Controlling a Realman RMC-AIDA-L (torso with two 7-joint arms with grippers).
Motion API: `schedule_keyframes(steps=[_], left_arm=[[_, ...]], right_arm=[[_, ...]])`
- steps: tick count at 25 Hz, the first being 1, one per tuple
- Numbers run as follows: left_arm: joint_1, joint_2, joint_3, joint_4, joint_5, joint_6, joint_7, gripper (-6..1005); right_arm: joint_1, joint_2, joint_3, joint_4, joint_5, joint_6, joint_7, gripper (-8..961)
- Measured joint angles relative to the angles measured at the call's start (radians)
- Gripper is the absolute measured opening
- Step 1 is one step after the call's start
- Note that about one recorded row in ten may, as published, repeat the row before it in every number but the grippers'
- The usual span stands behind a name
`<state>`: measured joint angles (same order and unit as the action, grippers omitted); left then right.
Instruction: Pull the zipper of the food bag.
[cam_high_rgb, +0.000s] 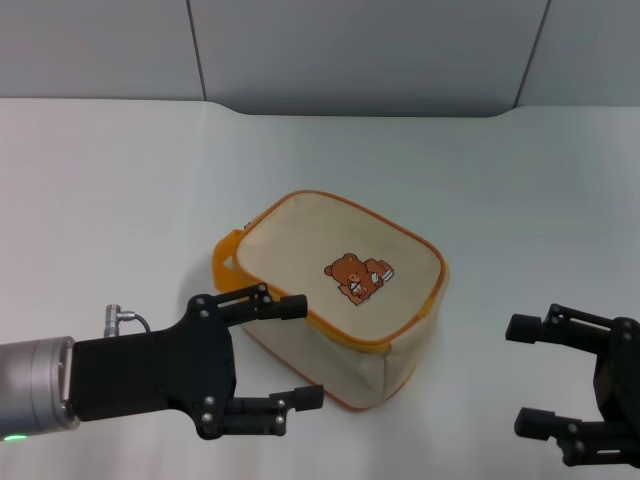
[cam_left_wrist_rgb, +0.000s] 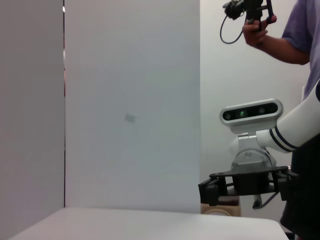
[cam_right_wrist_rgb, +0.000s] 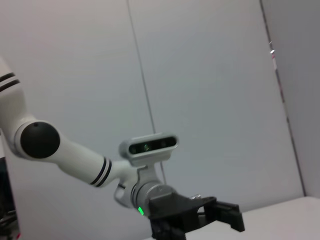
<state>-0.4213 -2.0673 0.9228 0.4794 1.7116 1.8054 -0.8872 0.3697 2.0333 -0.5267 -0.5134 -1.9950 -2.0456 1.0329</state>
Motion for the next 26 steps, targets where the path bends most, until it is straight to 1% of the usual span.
schedule_keyframes(steps=[2, 5, 12, 17, 24, 26], left_arm=[[0.007, 0.001, -0.004, 0.010, 0.001, 0.001, -0.012, 829], [0.012, 0.001, -0.007, 0.011, 0.002, 0.004, -0.013, 829], [0.022, 0.001, -0.007, 0.012, 0.001, 0.004, -0.006, 829], [0.029, 0.000, -0.008, 0.011, -0.002, 0.006, -0.005, 829], [0.031, 0.000, -0.009, 0.011, -0.003, 0.009, -0.004, 829], [0.032, -0.001, -0.009, 0.010, -0.004, 0.007, 0.004, 829]], right_arm=[[0.002, 0.001, -0.005, -0.003, -0.004, 0.005, 0.001, 846], [0.001, 0.006, -0.007, -0.013, -0.005, 0.007, 0.001, 845], [-0.004, 0.009, -0.001, -0.021, -0.005, 0.008, 0.002, 845], [-0.005, 0.016, -0.005, -0.032, -0.005, 0.014, -0.002, 845], [-0.009, 0.019, -0.003, -0.035, -0.005, 0.021, -0.006, 845], [-0.015, 0.025, 0.002, -0.039, -0.002, 0.021, -0.012, 845]])
